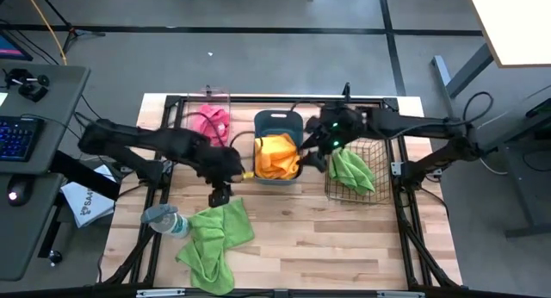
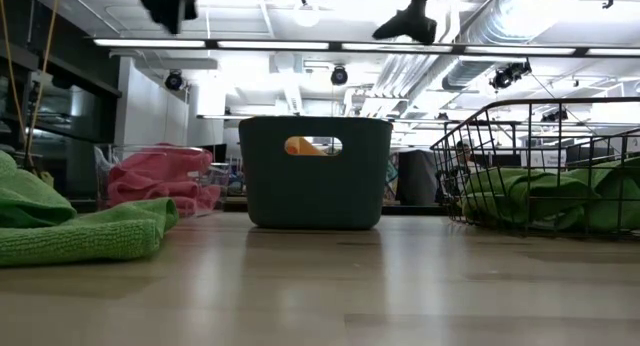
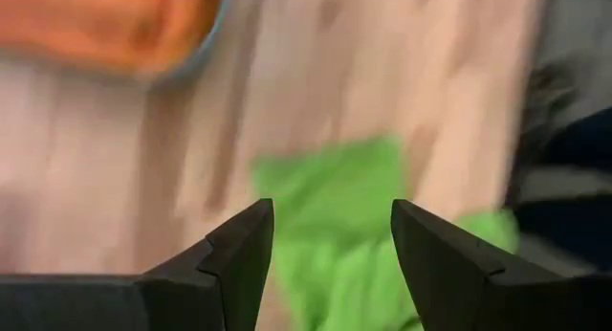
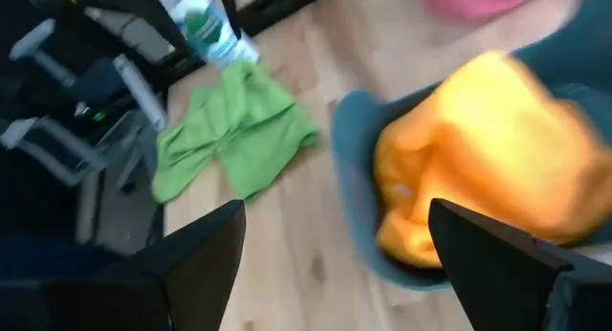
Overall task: Sort microfiber towel by color & place in baskets
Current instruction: Put the top green towel into the gold wire basket
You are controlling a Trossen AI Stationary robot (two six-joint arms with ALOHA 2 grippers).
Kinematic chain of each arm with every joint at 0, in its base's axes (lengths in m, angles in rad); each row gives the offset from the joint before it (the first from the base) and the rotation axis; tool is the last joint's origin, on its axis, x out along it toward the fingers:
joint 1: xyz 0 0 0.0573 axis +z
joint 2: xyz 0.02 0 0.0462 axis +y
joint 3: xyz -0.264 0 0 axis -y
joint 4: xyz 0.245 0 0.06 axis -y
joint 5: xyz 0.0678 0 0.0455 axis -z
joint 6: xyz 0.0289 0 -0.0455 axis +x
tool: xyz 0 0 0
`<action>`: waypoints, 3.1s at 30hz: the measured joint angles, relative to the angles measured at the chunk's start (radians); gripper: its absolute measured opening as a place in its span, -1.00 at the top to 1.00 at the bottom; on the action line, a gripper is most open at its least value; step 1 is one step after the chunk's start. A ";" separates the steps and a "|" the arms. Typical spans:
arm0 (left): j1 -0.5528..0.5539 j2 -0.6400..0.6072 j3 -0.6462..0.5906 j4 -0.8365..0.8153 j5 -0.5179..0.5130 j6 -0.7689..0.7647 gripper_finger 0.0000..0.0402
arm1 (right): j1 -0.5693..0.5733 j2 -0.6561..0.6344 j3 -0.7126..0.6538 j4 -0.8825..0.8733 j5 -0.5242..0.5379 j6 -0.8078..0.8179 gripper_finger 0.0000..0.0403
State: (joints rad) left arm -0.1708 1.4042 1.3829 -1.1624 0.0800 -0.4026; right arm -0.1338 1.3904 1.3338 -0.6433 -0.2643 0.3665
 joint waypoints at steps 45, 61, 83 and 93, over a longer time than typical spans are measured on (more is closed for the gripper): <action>-0.204 0.332 -0.003 -0.084 -0.040 -0.009 0.98 | -0.036 -0.120 0.000 -0.169 0.052 -0.085 -0.62; 0.039 0.156 0.688 0.075 -0.191 0.319 1.00 | -0.036 -0.197 0.000 0.357 -0.037 0.041 -0.62; 0.276 0.699 0.759 1.070 0.047 0.599 1.00 | -0.036 -0.535 0.000 0.447 0.287 -0.049 -0.62; 0.286 0.848 0.759 1.110 0.047 0.404 0.99 | -0.036 -0.487 0.000 0.295 0.290 -0.001 -0.62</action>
State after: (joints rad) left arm 0.1152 2.2525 2.1422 -0.0520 0.1272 0.0017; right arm -0.1696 0.9031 1.3338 -0.3479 0.0261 0.3656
